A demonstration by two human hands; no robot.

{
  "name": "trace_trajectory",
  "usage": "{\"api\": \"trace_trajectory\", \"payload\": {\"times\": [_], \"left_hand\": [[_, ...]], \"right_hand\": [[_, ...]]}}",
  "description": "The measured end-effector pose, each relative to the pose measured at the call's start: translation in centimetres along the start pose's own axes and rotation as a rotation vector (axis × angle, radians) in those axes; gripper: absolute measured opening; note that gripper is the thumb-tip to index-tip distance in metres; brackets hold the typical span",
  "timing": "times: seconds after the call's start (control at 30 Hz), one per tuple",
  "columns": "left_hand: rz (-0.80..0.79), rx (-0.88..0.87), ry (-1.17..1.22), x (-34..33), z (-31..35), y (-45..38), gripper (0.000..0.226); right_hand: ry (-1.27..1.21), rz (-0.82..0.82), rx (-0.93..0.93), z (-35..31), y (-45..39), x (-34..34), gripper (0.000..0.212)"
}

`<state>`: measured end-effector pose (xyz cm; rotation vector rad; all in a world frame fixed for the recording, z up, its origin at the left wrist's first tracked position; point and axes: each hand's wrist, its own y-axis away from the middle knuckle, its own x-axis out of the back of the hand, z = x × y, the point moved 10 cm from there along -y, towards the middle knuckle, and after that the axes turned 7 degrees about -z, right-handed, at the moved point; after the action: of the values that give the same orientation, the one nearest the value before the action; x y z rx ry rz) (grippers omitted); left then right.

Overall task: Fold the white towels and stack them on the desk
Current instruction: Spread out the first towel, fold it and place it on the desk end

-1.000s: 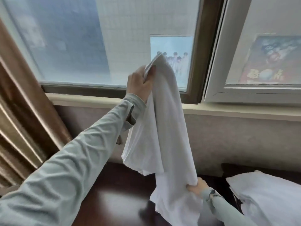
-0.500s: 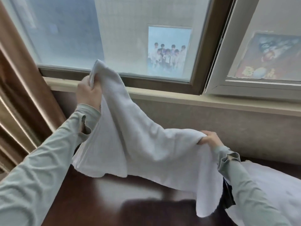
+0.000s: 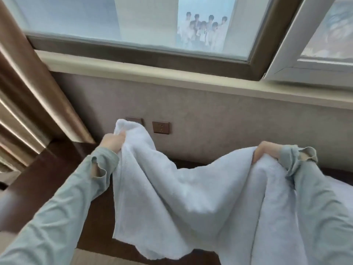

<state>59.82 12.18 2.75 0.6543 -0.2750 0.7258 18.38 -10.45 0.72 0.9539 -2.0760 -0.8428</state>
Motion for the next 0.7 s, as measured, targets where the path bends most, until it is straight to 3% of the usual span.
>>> {"api": "trace_trajectory", "payload": {"times": [0.1,0.2,0.3,0.4,0.53,0.6,0.7], "left_hand": [[0.006,0.041,-0.110,-5.4,-5.3,-3.1,0.047],[-0.046,0.056,-0.252,-10.7,-11.4,-5.2,0.029],[-0.034,0.033,-0.356,-13.5,-14.8,-6.9,0.024],[-0.005,0.018,-0.333,-14.4,-14.5,-8.2,0.019],[-0.020,-0.012,-0.324,-15.7,-14.2,-9.4,0.016],[-0.044,-0.018,-0.309,-16.0,-14.5,-9.8,0.020],[-0.125,-0.077,-0.329,-16.6,-15.0,-10.3,0.031]], "right_hand": [[0.367,0.015,-0.123,3.8,-8.5,-2.0,0.055],[0.685,0.132,-0.152,6.1,-15.0,-5.2,0.036],[0.808,0.209,-0.178,7.4,-18.5,-7.1,0.047],[0.996,0.312,-0.128,6.4,-20.0,-7.5,0.042],[1.188,0.325,-0.136,5.0,-21.3,-10.0,0.050],[1.206,0.323,0.023,2.6,-22.2,-13.7,0.053],[1.022,0.122,0.440,-2.2,-22.7,-23.4,0.059]]}}
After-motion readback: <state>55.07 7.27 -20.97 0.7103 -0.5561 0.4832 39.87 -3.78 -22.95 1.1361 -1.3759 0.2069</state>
